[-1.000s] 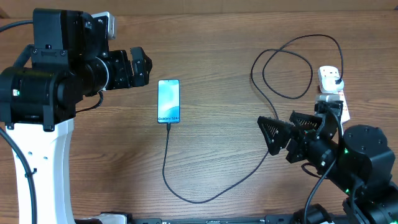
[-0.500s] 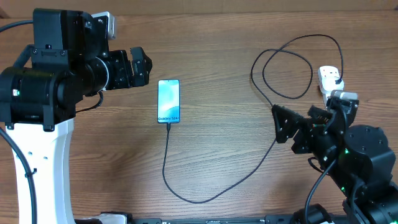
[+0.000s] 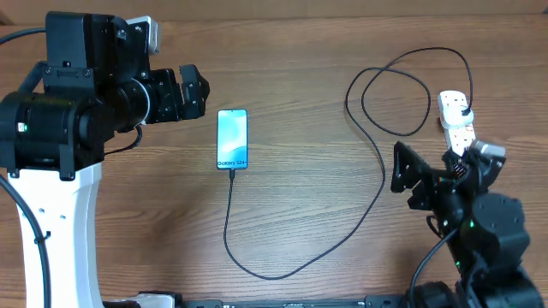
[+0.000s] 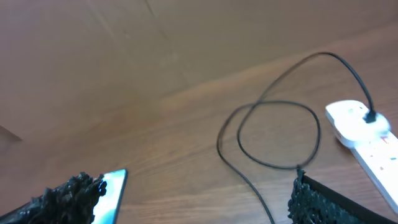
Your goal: Plug charger to phone and switch on socket
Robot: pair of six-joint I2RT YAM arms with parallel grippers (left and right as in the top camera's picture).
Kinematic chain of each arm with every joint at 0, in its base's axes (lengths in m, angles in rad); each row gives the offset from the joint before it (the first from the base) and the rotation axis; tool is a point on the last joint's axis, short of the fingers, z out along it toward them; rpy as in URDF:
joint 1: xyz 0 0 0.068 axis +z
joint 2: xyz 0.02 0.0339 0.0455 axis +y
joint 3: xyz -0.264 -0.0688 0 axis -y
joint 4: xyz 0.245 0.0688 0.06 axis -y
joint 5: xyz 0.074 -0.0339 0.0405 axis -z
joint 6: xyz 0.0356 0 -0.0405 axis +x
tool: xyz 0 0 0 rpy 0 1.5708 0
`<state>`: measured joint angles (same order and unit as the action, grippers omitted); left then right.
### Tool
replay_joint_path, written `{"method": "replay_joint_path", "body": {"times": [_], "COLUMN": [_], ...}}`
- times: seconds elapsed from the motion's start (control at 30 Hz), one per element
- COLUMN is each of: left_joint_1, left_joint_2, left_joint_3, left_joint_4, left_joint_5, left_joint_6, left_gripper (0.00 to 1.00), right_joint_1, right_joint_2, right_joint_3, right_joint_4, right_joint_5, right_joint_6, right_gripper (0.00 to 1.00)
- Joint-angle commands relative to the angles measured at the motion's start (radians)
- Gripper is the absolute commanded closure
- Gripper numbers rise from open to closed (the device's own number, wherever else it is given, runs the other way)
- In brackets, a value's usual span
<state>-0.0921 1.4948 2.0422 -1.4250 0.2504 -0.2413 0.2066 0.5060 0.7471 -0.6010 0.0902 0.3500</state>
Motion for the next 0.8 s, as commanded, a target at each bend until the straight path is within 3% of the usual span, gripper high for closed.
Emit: {"method": "replay_joint_path", "body": {"times": [0.0,0.77], "left_joint_1": [-0.008,-0.008], "left_joint_2": [0.006,0.006], "left_joint_3": [0.008,0.008], "left_joint_4": [0.0,-0.001], "left_joint_5": [0.008,0.008], "left_joint_6": [-0.01,-0.01], "left_gripper": [0.0,0.0], "right_joint_1": [-0.017,-0.044], "right_joint_2": [-0.089,-0.505], "right_joint_3": [-0.092,-0.557], "right_joint_4": [0.053,0.403], "right_joint_5": [-0.048,-0.07], "right_joint_6": [-0.023,-0.04], "right_gripper": [0.0,0.0]}}
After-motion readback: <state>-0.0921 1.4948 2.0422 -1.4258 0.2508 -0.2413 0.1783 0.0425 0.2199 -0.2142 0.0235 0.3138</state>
